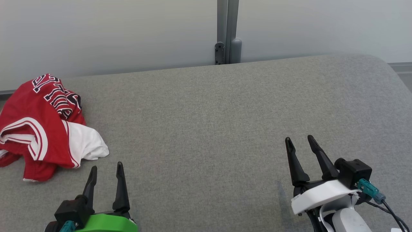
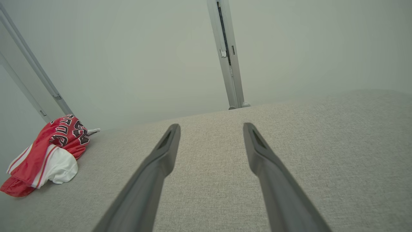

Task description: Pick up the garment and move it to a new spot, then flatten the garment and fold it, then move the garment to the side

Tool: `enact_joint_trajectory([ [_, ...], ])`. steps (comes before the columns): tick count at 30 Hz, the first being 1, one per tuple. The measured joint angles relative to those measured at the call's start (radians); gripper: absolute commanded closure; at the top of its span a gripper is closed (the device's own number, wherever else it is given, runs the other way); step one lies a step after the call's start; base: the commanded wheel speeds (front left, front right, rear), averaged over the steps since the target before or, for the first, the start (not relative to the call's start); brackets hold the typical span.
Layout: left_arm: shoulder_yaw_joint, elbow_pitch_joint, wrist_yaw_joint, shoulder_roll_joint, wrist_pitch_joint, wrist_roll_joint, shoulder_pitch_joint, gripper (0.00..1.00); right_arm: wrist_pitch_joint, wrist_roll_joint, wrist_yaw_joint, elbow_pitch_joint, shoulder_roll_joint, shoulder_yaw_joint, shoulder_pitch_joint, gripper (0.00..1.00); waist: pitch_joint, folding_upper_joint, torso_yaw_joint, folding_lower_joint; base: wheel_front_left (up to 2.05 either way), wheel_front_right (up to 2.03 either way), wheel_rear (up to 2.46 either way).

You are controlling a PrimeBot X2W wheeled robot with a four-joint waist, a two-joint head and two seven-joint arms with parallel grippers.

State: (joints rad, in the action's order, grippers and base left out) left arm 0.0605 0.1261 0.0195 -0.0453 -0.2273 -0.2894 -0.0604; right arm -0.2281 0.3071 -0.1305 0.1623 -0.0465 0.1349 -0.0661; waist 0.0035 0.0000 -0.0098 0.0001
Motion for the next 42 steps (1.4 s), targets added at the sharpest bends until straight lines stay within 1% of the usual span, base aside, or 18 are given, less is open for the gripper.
enact_joint_trajectory([
  [18, 0.017, 0.007, -0.007, -0.001, -0.035, 0.126, -0.010, 0.00, -0.034, -0.128, 0.000, -0.002, -0.001, 0.015, 0.000, 0.00, 0.000, 0.0000, -0.002, 0.0000, 0.00, 0.00, 0.00],
  [42, 0.019, 0.010, -0.006, -0.002, -0.037, 0.126, -0.011, 0.00, -0.035, -0.128, 0.000, 0.002, -0.002, 0.012, -0.001, 0.00, -0.002, 0.0000, 0.002, 0.0000, 0.00, 0.00, 0.00],
])
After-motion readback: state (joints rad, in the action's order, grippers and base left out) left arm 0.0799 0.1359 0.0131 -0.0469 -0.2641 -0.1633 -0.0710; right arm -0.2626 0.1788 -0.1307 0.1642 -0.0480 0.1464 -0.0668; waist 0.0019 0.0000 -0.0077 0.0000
